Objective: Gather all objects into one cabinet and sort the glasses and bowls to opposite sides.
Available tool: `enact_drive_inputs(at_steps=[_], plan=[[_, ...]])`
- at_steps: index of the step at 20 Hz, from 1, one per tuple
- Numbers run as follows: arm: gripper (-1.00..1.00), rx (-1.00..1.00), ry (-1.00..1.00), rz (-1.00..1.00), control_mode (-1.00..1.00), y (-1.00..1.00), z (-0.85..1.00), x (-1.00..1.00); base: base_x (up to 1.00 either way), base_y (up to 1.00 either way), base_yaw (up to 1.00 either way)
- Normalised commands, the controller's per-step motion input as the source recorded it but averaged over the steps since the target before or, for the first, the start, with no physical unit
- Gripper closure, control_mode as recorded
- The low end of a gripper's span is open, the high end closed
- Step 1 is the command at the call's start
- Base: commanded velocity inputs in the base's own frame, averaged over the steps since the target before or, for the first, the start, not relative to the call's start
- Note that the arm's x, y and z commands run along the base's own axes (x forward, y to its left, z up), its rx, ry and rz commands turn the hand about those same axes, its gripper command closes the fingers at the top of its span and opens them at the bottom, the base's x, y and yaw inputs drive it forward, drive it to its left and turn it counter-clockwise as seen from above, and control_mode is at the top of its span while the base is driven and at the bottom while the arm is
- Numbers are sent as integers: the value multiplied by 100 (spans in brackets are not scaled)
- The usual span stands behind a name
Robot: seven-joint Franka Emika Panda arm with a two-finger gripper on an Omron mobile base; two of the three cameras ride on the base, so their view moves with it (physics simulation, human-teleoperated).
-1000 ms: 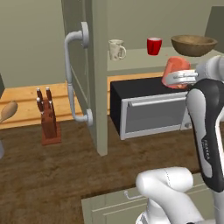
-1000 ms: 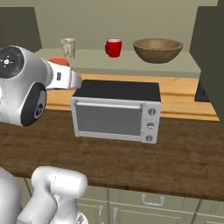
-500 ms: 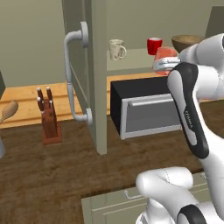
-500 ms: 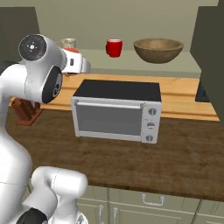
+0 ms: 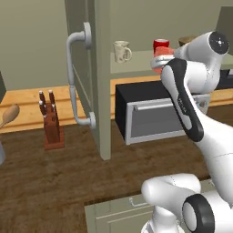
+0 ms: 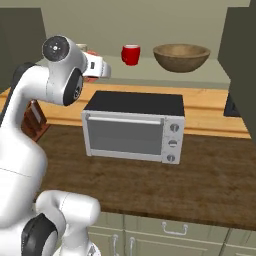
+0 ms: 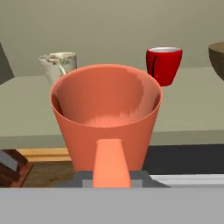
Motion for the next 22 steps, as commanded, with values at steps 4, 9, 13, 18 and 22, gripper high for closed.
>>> enact_drive_inputs(at_steps=[4,9,13,18,22], plan=[[100,0,1,-3,-100,0,-7,71,0,0,0],[100,0,3,-1,-100,0,-6,74,0,0,0],[100,0,7,-1,-100,0,-2,70,0,0,0],[100,0,1,-2,-100,0,-6,63,0,0,0],[100,0,0,-5,-100,0,-12,52,0,0,0]])
